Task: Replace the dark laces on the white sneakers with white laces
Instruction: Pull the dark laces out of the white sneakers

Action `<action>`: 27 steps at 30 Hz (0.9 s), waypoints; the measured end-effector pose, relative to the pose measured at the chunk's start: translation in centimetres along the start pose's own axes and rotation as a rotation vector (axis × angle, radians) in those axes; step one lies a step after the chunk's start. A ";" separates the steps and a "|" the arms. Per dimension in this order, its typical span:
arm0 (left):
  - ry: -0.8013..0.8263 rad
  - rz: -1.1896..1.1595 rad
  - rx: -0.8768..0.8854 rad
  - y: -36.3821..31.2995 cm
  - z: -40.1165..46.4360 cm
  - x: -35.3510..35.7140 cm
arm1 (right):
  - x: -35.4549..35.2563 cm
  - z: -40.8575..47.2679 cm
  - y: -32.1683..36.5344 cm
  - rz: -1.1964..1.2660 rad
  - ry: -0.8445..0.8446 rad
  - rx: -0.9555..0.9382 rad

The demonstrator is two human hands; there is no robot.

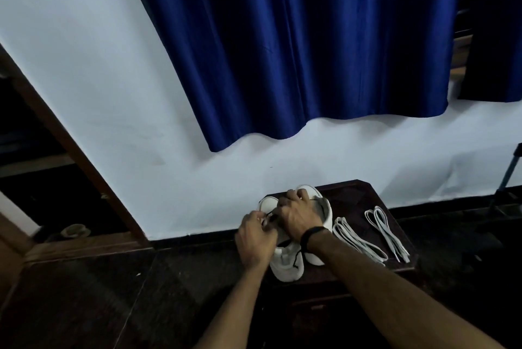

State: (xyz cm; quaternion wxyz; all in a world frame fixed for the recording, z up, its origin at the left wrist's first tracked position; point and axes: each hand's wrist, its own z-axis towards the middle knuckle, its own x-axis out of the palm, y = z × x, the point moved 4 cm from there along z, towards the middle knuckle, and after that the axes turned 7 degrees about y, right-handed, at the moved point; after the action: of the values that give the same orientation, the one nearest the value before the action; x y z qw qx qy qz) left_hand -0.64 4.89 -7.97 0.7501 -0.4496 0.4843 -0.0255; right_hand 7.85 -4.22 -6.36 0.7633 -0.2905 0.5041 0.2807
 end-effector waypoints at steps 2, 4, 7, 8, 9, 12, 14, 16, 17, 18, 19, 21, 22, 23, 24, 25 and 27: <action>-0.033 0.124 0.062 0.0 -0.7 0.8 | 0.5 0.5 -0.1 -0.003 0.108 -0.020; -0.061 0.128 0.067 0.3 -0.8 1.0 | 0.7 1.0 0.1 -0.024 0.153 -0.056; -0.091 0.153 0.080 0.4 -0.7 1.1 | 0.5 1.6 0.4 -0.034 0.131 -0.089; -0.115 0.155 0.085 0.6 -0.8 1.1 | 0.1 1.7 0.2 -0.012 0.119 -0.072; -0.136 0.156 0.087 0.6 -0.9 1.1 | -0.5 1.9 -0.4 0.055 0.082 -0.005; -0.182 0.145 0.075 0.7 -1.3 1.2 | -1.9 1.5 -4.7 0.440 0.021 0.532; -0.188 0.142 0.059 0.7 -1.3 1.4 | -0.7 0.5 -6.4 0.593 0.090 0.736; -0.189 0.136 0.066 0.6 -1.2 1.5 | 0.3 0.1 -6.4 0.533 0.157 0.687; -0.193 0.132 0.073 0.5 -1.1 1.6 | 0.6 0.2 -6.0 0.484 0.153 0.592; -0.195 0.131 0.074 0.4 -1.1 1.7 | 0.3 0.5 -5.4 0.448 0.125 0.462; -0.202 0.135 0.073 0.4 -1.1 1.7 | -0.2 0.9 -4.7 0.416 0.105 0.311; -0.213 0.149 0.073 0.4 -1.1 1.7 | -1.0 1.8 -2.9 0.293 0.158 -0.010; -0.217 0.158 0.078 0.5 -1.1 1.7 | -1.3 2.1 -1.9 0.229 0.206 -0.134; -0.220 0.163 0.089 0.6 -1.0 1.7 | -1.4 2.3 -1.1 0.166 0.237 -0.216; -0.220 0.164 0.098 0.6 -1.1 1.7 | -1.4 2.4 -0.5 0.119 0.256 -0.257; -0.224 0.162 0.103 0.6 -1.1 1.8 | -1.4 2.4 -0.2 0.098 0.268 -0.265; -0.234 0.153 0.094 0.6 -1.0 1.8 | -1.3 2.3 0.3 0.031 0.280 -0.288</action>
State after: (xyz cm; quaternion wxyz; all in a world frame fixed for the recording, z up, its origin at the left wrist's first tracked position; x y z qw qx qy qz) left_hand -0.68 3.77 -9.81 0.8213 -0.3757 0.4247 0.0618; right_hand 8.59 -2.48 -4.49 0.6319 -0.4251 0.5644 0.3187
